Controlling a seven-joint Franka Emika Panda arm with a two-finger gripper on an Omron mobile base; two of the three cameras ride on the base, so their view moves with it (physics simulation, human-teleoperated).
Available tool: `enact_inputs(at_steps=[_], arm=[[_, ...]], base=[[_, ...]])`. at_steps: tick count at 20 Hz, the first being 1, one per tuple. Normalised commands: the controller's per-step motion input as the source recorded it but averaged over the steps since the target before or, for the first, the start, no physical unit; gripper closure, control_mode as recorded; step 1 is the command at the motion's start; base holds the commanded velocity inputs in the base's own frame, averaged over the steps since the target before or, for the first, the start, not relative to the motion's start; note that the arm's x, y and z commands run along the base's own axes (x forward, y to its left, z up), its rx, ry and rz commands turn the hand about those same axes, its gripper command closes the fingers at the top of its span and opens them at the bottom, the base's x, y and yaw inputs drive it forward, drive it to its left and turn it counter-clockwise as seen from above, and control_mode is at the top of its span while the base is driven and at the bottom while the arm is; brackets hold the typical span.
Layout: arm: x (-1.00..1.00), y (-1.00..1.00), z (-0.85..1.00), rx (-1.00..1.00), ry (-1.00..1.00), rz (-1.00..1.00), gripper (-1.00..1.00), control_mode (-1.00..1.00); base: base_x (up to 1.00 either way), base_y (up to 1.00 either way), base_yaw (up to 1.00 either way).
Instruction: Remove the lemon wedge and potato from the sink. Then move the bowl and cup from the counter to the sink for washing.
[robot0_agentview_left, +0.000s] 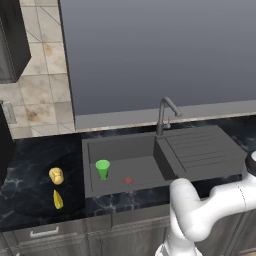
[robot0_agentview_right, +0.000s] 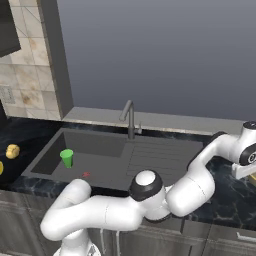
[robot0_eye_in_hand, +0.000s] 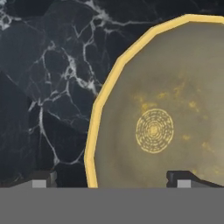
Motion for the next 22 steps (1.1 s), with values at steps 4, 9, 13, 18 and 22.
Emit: enact_inputs(at_steps=[4, 9, 13, 18, 22], arm=[[0.03, -0.11, -0.01, 0.01, 0.03, 0.00, -1.00, -1.00], [0.02, -0.09, -0.04, 0.03, 0.04, 0.00, -1.00, -1.00], [0.01, -0.07, -0.04, 0.06, 0.06, 0.00, -1.00, -1.00], [0.01, -0.05, 0.00, 0.07, 0.07, 0.00, 1.00, -1.00], [0.00, -0.11, 0.03, 0.09, 0.14, 0.00, 1.00, -1.00]], base=[[0.00, 0.00, 0.00], [0.00, 0.00, 0.00], [0.00, 0.00, 0.00], [0.00, 0.00, 0.00], [0.00, 0.00, 0.00]])
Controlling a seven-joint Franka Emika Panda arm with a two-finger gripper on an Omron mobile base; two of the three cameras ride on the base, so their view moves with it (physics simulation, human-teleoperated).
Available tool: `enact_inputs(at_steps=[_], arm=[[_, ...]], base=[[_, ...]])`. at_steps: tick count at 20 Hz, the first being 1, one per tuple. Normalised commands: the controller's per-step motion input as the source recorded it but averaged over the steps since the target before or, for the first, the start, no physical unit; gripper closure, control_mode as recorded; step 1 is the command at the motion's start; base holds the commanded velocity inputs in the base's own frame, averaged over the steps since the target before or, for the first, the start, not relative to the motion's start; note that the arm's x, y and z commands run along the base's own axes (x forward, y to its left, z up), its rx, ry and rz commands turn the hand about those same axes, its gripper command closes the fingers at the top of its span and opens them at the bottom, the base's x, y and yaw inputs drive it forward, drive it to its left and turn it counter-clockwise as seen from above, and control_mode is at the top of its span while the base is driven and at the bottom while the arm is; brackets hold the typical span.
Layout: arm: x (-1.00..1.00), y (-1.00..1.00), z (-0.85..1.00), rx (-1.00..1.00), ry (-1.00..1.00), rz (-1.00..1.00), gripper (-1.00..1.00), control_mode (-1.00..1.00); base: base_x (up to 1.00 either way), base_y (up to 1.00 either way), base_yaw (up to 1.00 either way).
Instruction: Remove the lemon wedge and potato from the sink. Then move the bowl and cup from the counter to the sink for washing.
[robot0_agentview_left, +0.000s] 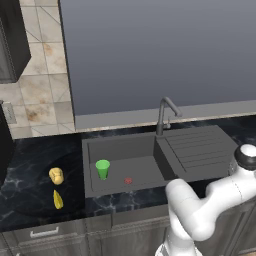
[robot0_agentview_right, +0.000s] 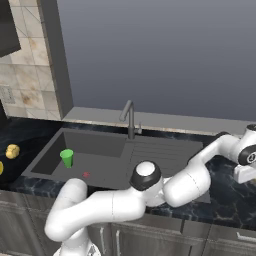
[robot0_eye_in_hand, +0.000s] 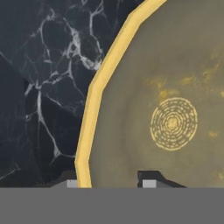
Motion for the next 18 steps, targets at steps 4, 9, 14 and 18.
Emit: enact_inputs(at_steps=[4, 9, 14, 18], arm=[[-0.03, -0.15, 0.11, 0.07, 0.11, 0.00, 1.00, -1.00], [-0.02, -0.13, 0.20, 0.05, 0.07, 0.00, 1.00, -1.00], [-0.04, -0.08, 0.29, 0.07, 0.01, 0.04, 1.00, -1.00], [-0.05, -0.02, 0.31, 0.08, 0.00, 0.06, 1.00, -1.00]], base=[[0.00, 0.00, 0.00], [0.00, 0.00, 0.00], [0.00, 0.00, 0.00], [0.00, 0.00, 0.00]])
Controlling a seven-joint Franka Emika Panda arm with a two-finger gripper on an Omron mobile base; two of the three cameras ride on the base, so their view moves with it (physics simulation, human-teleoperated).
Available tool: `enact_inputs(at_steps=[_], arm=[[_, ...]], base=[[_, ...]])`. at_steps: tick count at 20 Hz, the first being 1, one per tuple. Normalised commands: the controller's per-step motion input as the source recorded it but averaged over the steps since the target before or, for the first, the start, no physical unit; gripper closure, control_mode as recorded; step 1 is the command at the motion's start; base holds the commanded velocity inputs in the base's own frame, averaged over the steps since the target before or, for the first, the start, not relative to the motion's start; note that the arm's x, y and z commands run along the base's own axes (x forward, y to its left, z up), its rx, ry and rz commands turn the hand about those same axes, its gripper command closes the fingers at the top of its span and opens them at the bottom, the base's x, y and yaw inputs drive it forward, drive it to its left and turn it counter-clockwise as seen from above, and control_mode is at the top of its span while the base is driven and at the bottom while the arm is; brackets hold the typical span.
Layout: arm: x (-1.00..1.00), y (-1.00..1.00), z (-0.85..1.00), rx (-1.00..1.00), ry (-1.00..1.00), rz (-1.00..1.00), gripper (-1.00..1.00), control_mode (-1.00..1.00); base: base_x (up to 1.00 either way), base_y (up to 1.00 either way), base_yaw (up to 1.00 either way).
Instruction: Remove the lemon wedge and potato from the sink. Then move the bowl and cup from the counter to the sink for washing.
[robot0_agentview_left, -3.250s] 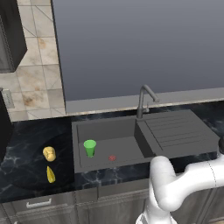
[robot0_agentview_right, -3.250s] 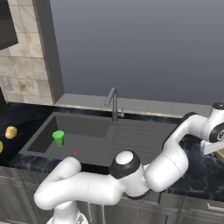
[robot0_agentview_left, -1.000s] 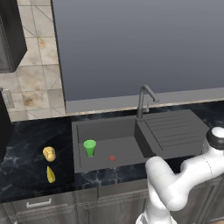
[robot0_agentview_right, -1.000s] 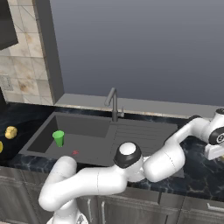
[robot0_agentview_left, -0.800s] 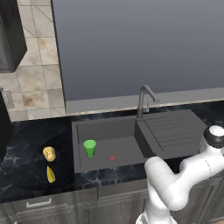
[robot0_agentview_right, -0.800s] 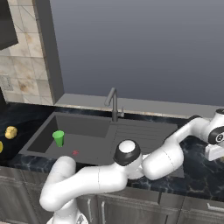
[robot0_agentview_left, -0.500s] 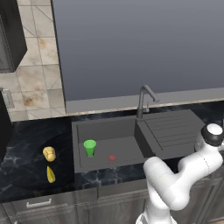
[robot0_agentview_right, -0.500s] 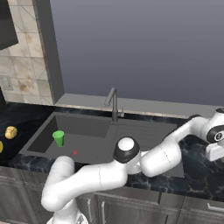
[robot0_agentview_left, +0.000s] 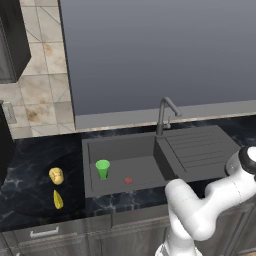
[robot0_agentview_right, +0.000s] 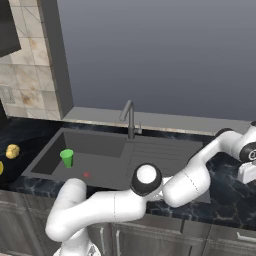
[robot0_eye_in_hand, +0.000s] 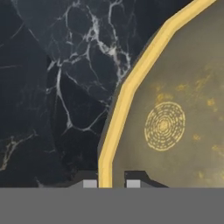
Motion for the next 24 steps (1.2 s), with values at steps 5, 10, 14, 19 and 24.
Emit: enact_inputs(at_steps=[5, 10, 14, 19, 24], arm=[[0.01, 0.02, 0.26, 0.03, -0.10, 0.10, 1.00, -1.00], [0.00, 0.09, 0.24, 0.00, -0.21, 0.14, 1.00, -1.00], [0.00, 0.09, 0.21, 0.00, -0.22, 0.12, 1.00, -1.00], [-0.06, 0.06, 0.18, 0.00, -0.16, 0.10, 1.00, -1.00], [-0.14, 0.08, 0.16, 0.00, -0.10, 0.10, 1.00, -1.00]], base=[[0.00, 0.00, 0.00], [0.00, 0.00, 0.00], [0.00, 0.00, 0.00], [0.00, 0.00, 0.00], [0.00, 0.00, 0.00]])
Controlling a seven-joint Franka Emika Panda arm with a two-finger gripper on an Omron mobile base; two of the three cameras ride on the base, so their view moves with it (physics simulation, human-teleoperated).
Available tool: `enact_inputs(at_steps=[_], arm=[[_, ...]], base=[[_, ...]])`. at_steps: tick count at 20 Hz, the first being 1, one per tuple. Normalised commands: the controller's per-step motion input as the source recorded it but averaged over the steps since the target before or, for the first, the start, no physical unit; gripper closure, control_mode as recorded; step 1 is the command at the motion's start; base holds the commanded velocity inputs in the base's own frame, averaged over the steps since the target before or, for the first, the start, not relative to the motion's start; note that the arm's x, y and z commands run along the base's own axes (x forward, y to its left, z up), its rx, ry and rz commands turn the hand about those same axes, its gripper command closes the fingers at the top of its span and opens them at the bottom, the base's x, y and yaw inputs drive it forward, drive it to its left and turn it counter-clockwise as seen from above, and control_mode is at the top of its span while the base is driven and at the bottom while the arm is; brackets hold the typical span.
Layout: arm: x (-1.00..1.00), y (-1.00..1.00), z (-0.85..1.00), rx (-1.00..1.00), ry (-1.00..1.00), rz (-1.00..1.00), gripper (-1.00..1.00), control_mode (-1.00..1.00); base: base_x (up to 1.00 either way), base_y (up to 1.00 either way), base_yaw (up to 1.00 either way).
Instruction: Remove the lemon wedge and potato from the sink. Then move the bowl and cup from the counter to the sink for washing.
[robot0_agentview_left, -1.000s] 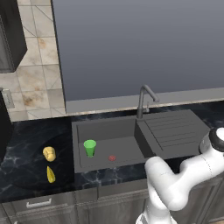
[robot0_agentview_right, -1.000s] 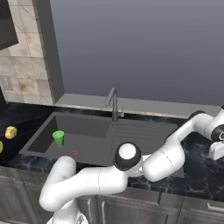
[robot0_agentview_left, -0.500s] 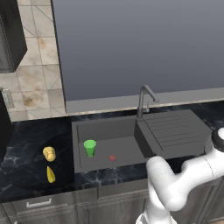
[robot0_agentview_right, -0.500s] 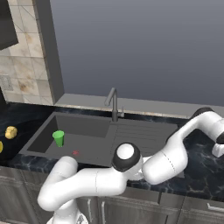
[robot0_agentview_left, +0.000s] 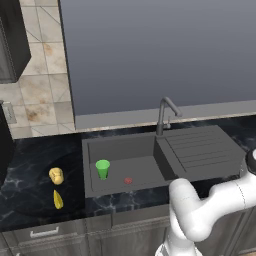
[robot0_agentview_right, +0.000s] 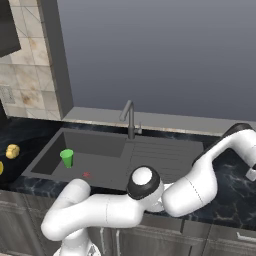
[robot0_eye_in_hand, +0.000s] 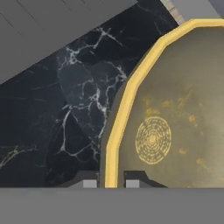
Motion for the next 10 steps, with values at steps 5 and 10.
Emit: enact_inputs(at_steps=[5, 10], arm=[[-0.15, 0.17, 0.15, 0.00, -0.10, 0.11, 1.00, -1.00], [-0.13, 0.24, 0.12, -0.01, -0.03, 0.16, 1.00, -1.00]], base=[[0.00, 0.00, 0.00], [0.00, 0.00, 0.00]])
